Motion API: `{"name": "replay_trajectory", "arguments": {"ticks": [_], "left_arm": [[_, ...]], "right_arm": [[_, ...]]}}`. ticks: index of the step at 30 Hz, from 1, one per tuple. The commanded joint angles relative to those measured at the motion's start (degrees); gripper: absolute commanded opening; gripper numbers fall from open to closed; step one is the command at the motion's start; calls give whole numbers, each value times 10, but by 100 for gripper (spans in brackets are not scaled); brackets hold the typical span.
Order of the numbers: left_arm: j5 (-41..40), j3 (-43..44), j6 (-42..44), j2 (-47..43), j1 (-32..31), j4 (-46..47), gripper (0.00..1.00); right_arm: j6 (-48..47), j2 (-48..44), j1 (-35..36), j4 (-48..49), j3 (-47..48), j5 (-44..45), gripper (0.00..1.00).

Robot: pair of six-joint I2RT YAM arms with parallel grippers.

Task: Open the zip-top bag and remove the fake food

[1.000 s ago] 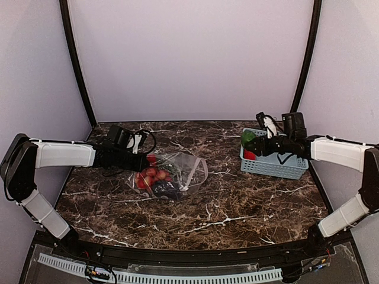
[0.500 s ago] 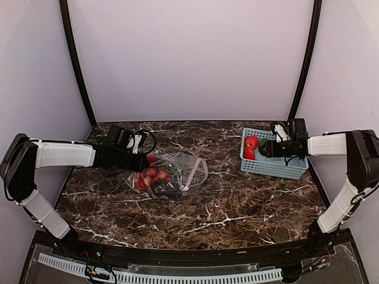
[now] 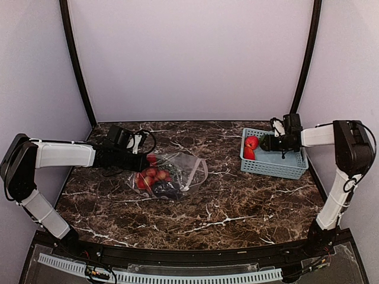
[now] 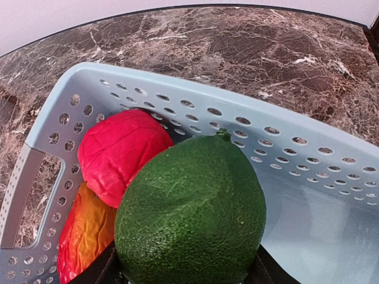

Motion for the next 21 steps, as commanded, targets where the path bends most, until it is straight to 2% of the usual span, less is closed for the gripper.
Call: {"name": "replay_trajectory", "arguments": {"ticks": [1, 5, 11, 21], "left_arm": [[1, -8, 0, -14, 4, -4, 1], [1, -8, 1, -14, 4, -4, 1], [2, -9, 1, -16, 4, -4, 1], [2, -16, 3, -28, 4, -7, 1]], "right_arm": [[9, 26, -4, -20, 36, 12, 60], [9, 45, -5, -39, 57, 16, 69], [9, 36, -5, -42, 55, 6, 89], [10, -68, -3, -35, 10, -42, 99]]}}
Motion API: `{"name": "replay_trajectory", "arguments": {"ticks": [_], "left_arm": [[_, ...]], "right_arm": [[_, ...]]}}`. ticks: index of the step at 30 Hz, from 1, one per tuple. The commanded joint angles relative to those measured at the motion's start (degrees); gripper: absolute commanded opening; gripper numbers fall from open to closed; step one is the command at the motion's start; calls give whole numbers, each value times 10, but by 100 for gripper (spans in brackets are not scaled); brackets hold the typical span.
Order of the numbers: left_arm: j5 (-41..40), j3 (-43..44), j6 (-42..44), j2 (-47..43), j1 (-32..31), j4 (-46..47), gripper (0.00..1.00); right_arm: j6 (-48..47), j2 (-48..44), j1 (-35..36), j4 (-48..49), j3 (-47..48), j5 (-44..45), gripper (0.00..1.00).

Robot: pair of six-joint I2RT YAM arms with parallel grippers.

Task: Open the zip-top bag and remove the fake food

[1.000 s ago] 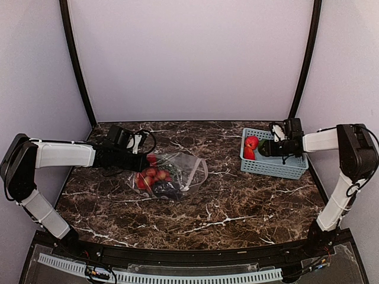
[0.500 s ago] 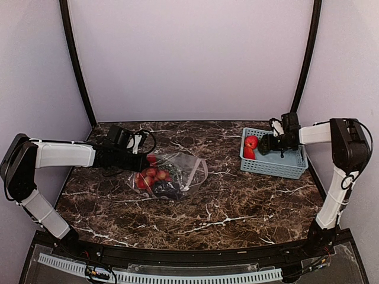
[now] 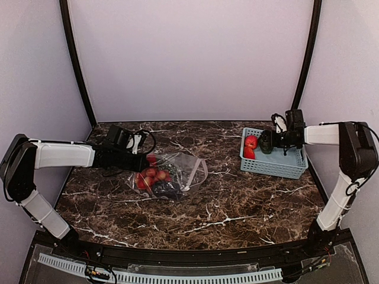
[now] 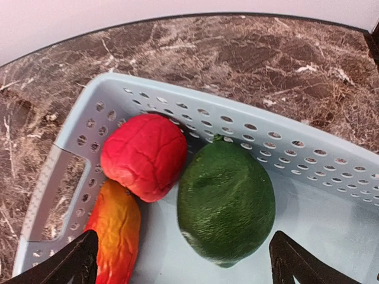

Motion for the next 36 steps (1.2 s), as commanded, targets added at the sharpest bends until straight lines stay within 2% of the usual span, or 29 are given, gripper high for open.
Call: {"name": "replay_trajectory", "arguments": {"ticks": [1, 5, 10, 16, 21, 30, 36], "left_arm": [[3, -15, 2, -26, 4, -7, 1], [6, -15, 1, -30, 4, -5, 1], [11, -18, -2, -31, 3, 2, 1], [17, -19, -2, -30, 4, 8, 1], [19, -19, -2, -29, 3, 11, 1], [21, -19, -3, -26, 4, 12, 1], [23, -14, 0, -21, 4, 14, 1]], "right_arm": [[-3, -67, 1, 1, -18, -31, 99], [-7, -120, 22, 3, -36, -40, 99], [-18, -188, 79, 33, -81, -64, 96], [-11, -211, 149, 95, -138, -115, 91], [-22, -178, 206, 135, -155, -160, 84], [-56, -49, 295, 150, -94, -204, 63], [-61, 34, 343, 164, -40, -231, 58]]}}
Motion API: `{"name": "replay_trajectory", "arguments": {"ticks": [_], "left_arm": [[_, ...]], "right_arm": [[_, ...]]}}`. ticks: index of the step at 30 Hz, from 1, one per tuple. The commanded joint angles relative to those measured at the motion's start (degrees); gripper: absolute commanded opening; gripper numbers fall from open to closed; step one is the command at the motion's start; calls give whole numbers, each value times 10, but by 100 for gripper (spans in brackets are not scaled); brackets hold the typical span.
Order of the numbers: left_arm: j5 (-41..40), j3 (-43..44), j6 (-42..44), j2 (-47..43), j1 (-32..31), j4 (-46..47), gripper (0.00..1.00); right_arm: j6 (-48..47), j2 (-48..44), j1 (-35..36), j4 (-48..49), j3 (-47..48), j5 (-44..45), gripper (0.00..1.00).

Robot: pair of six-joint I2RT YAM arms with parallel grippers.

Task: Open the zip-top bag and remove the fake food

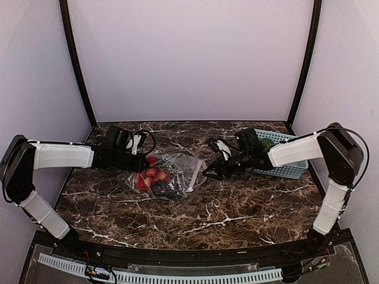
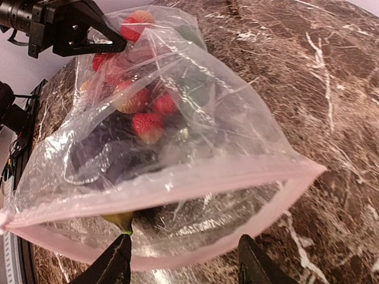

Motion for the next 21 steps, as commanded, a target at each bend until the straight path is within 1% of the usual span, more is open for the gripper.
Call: {"name": "replay_trajectory", "arguments": {"ticks": [1, 5, 11, 16, 19, 21], "left_arm": [[9, -5, 0, -10, 4, 6, 1], [12, -2, -3, -5, 3, 8, 1], [14, 2, -4, -2, 4, 8, 1], [16, 0, -8, 0, 4, 10, 1], [17, -2, -11, 1, 4, 12, 1], [17, -5, -12, 1, 4, 14, 1]], "right_arm": [[-10, 46, 31, 36, 48, -32, 58], [-10, 91, 46, 43, 78, -46, 56], [-47, 132, 73, 33, 105, -46, 56], [-65, 127, 99, 35, 93, -47, 63], [-62, 113, 111, 37, 81, -36, 69], [-59, 104, 120, 39, 75, -32, 71]]}}
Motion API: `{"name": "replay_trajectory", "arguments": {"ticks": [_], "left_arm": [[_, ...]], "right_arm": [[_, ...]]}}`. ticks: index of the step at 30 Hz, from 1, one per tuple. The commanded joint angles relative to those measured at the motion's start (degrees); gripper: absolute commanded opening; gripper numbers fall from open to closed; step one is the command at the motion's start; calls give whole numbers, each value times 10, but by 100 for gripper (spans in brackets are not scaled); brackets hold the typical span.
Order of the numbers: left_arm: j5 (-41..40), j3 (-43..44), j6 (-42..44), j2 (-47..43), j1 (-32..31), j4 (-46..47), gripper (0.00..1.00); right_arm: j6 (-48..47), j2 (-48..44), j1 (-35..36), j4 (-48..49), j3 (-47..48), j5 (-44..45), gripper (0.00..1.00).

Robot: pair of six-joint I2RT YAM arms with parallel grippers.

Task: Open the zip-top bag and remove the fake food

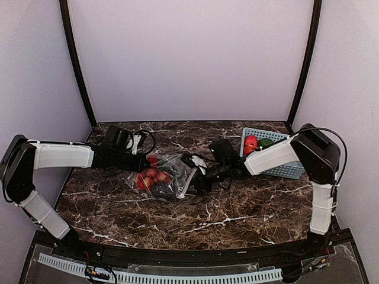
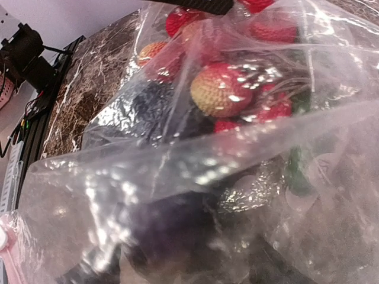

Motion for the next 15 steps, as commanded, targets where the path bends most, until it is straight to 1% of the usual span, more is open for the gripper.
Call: {"name": "replay_trajectory", "arguments": {"ticks": [1, 7, 15], "left_arm": [[8, -6, -9, -1, 3, 14, 1], [9, -14, -12, -4, 3, 15, 1], [8, -17, -15, -5, 3, 15, 1]], "right_arm": [[-5, -28, 22, 16, -18, 7, 72], [-6, -29, 43, 9, -15, 29, 80], [-6, -18, 61, -2, -3, 49, 87]]}}
